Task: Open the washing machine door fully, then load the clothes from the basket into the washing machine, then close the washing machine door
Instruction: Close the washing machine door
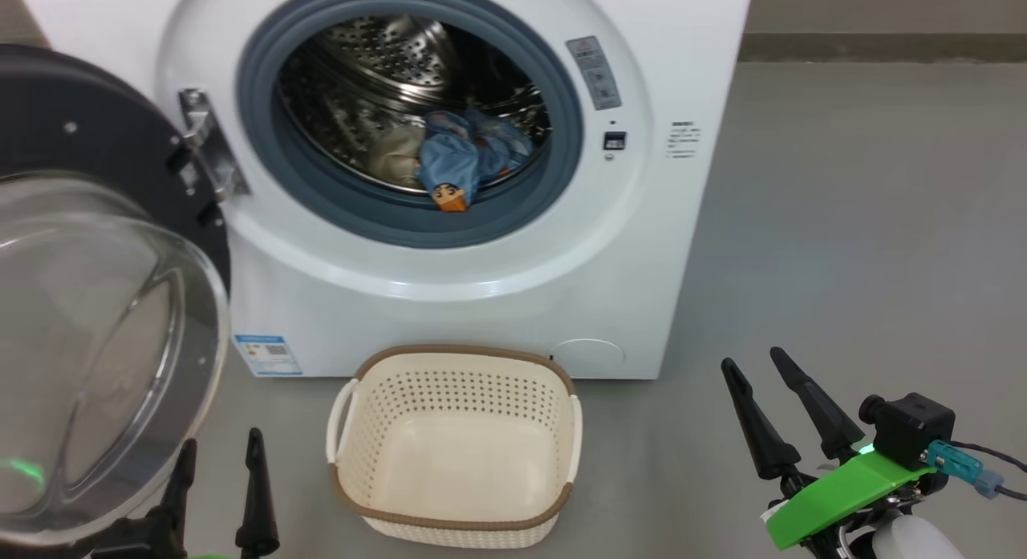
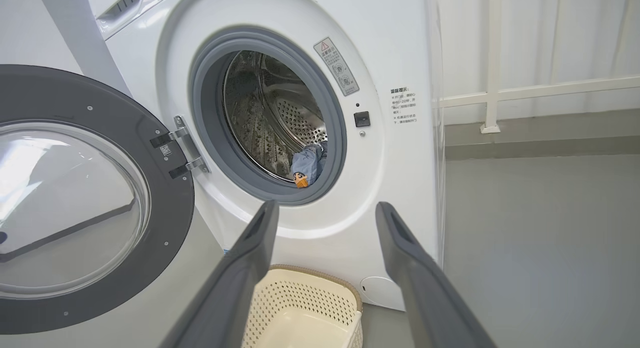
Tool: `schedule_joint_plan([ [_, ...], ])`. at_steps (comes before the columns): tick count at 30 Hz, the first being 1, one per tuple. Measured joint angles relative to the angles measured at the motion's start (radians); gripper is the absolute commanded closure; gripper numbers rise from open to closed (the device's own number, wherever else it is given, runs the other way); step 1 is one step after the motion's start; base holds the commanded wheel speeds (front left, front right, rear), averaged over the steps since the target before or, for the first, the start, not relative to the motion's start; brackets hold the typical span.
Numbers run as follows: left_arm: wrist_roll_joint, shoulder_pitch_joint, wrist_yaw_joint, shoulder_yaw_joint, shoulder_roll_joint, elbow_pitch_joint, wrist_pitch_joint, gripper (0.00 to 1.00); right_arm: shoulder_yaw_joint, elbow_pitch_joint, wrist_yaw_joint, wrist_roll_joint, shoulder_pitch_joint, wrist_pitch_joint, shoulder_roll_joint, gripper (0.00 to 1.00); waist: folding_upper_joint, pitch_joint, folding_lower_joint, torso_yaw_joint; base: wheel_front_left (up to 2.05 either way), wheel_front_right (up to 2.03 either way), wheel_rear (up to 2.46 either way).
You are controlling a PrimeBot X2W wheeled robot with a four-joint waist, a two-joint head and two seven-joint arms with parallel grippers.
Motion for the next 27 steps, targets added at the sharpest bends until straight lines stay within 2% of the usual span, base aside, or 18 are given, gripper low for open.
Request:
schedule_joint_plan([
  [7, 0.007, 0.0, 0.022, 0.014, -0.001, -0.007, 0.0, 0.0, 0.001, 0.0, 0.0, 0.0, 0.002, 0.0, 0.009, 0.0, 0.0, -0.005, -0.0001, 0.091, 0.0, 0.0, 0.0],
  [17, 0.02, 0.0, 0.027, 0.023, -0.007, -0.02, 0.0, 0.0, -0.001, 0.0, 0.0, 0.0, 0.003, 0.0, 0.017, 0.0, 0.0, -0.009, 0.0, 0.213, 0.0, 0.0, 0.0],
  [27, 0.025, 0.003, 0.025, 0.021, -0.008, -0.019, 0.0, 0.0, -0.002, 0.0, 0.0, 0.0, 0.022, 0.0, 0.027, 0.0, 0.0, -0.014, 0.0, 0.305, 0.0, 0.0, 0.0],
])
